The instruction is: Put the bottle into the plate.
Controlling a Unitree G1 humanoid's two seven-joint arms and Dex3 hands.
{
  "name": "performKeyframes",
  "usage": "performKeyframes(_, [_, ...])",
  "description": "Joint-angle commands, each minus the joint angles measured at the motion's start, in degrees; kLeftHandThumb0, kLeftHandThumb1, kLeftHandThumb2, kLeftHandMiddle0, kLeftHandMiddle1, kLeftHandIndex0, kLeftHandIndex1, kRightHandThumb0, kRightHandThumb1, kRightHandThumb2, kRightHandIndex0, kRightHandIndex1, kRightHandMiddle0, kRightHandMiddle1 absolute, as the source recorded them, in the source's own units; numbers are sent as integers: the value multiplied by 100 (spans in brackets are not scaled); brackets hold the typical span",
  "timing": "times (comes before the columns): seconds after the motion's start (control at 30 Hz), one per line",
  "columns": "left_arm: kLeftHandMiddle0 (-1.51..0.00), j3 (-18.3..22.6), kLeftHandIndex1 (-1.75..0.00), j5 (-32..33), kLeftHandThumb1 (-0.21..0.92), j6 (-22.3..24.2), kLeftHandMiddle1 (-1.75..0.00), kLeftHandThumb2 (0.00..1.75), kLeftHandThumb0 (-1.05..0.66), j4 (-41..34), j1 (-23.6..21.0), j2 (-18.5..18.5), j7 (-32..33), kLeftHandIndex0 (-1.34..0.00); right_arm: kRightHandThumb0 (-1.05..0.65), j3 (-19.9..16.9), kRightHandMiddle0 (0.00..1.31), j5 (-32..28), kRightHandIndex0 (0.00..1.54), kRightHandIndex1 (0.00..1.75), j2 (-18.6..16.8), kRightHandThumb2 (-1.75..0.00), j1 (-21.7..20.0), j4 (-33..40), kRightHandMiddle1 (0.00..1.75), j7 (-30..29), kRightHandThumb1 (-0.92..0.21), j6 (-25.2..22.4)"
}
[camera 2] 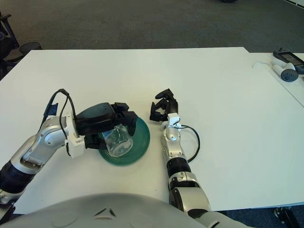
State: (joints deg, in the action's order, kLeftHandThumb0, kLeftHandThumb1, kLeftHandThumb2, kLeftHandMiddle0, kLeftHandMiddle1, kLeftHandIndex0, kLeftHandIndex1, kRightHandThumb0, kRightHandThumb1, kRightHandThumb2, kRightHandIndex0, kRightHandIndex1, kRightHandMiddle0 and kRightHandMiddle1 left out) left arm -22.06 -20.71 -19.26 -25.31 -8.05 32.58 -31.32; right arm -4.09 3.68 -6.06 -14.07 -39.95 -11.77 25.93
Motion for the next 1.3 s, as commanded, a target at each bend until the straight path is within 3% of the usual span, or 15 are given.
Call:
performKeyframes(0.0, [-74, 103, -165, 48, 11, 116, -175, 153, 0, -70, 44, -12, -77, -62, 0, -148, 48, -178, 73, 175, 20, -150, 713, -597, 175, 7, -17, -683])
performKeyframes(0.53, [-69, 209, -174, -176, 17, 171, -175, 149, 0, 121, -9, -259, 45, -52, 0, -152, 49, -184, 74, 175, 30, -152, 769, -539, 175, 64, -15, -636])
performKeyframes(0.73, [-70, 115, -174, -772, 16, -439, -175, 150, 0, 386, 33, -398, 626, -52, 0, -125, 51, -132, 76, 175, 51, -154, 793, -524, 175, 70, -13, -573])
performKeyframes(0.87, [-70, 34, -174, -1361, 17, -1135, -175, 149, 0, 963, 64, -638, 1571, -52, 0, -57, 51, 20, 75, 174, 44, -154, 805, -475, 175, -108, -14, -570])
performKeyframes(0.93, [-63, 127, -167, -1607, 27, -1655, -175, 135, 0, 1413, -45, -693, 2212, -49, 0, -27, 50, 82, 74, 173, -11, -151, 799, -393, 175, -239, -15, -636])
performKeyframes(0.97, [-46, 162, -165, -1683, 50, -1803, -175, 106, 0, 1544, -79, -692, 2386, -38, 0, -26, 50, 78, 75, 172, -26, -151, 799, -371, 175, -259, -15, -660])
performKeyframes(1.03, [-31, 209, -164, -1810, 70, -2004, -175, 79, 0, 1722, -133, -685, 2610, -28, 0, -33, 49, 53, 75, 171, -36, -150, 799, -361, 175, -267, -16, -682])
performKeyframes(1.07, [-25, 258, -168, -1954, 78, -2200, -152, 69, -13, 1914, -222, -585, 2797, -25, 0, -54, 49, 5, 75, 171, -58, -150, 799, -350, 175, -255, -16, -706])
performKeyframes(1.1, [-21, 293, -152, -2071, 81, -2354, -133, 67, -23, 2067, -291, -511, 2950, -20, 0, -70, 50, -30, 76, 170, -74, -151, 799, -341, 175, -247, -15, -724])
performKeyframes(1.17, [-20, 338, -104, -2305, 88, -2593, -67, 65, -50, 2283, -377, -404, 3217, -8, 0, -98, 51, -79, 78, 169, -107, -152, 803, -338, 175, -249, -13, -727])
performKeyframes(1.2, [-21, 347, -89, -2443, 89, -2661, -47, 66, -57, 2318, -413, -383, 3329, -5, 0, -127, 52, -114, 78, 169, -131, -153, 804, -386, 175, -260, -13, -652])
performKeyframes(1.27, [-19, 354, -67, -2715, 91, -2786, -26, 69, -67, 2406, -487, -351, 3575, -3, 0, -183, 53, -168, 79, 169, -172, -154, 808, -476, 175, -291, -11, -476])
